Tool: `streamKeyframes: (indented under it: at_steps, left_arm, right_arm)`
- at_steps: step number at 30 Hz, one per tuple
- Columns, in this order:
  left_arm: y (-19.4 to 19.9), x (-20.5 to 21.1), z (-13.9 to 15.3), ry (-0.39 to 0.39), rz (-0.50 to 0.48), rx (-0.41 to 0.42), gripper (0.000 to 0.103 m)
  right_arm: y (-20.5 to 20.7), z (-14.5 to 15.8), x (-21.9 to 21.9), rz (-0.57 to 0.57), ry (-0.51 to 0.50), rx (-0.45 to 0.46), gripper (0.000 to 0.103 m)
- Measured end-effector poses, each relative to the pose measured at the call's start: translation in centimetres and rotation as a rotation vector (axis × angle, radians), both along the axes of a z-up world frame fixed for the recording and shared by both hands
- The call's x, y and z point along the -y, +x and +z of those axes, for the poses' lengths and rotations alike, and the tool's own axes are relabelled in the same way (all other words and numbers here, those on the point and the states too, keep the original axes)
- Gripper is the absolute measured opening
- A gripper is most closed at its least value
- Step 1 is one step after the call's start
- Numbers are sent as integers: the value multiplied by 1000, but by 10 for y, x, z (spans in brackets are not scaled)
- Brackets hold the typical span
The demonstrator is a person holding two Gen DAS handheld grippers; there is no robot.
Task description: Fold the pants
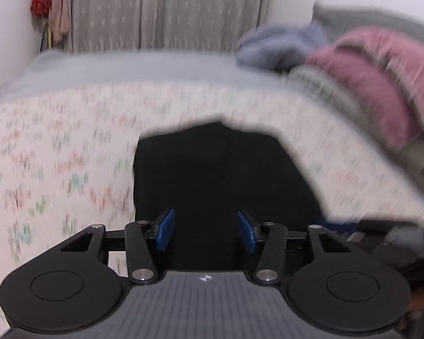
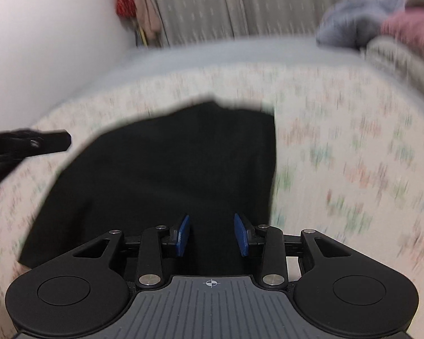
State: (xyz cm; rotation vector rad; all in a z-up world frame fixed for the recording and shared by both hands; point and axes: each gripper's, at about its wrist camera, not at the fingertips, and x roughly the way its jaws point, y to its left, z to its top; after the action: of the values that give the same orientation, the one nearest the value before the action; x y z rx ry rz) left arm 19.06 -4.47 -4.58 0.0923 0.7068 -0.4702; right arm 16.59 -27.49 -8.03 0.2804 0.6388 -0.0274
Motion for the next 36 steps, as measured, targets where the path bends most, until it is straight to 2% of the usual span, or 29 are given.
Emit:
streamKeyframes:
  at_steps: [1,4,6,12,16,22,26,30,32,36]
  left_arm:
    - [4,-3,-9,9,9,-11,58]
    - [5,-9,-16,-13,27,-3,57]
    - [3,-8,-14,-2,40,-7,57]
    - [-10,-8,-17,23,48,24,58]
    - [-24,-17,-16,47,30,53,63]
    - [-51,-37,-11,52,94,-10,69]
    - [-78,-36,-9,87,113,-73,70]
    - [-99,-50,12,39,165,-36,80]
    - [-111,-55,24,21,193,6,84]
    - [-140,-56,40,-12,199,65,91]
  right_arm:
    - [-3,-7,-1,-7,-6,32,35]
    - [-8,-12,-1,-20,-4,70,35]
    - [-11,-12,-1,-31,15,63,35]
    - [-32,-9,-18,-16,-59,40,36]
    - [-52,-10,-23,-19,-58,31,36]
    - [-74,-4,-33,-27,-55,-3,37]
    - [-86,0,-41,-2,-28,-51,48]
    - [-103,6,-47,-9,24,-75,51]
    - [-120,15,-52,-20,6,-55,76]
    - [-156,36,-59,-52,-56,18,80]
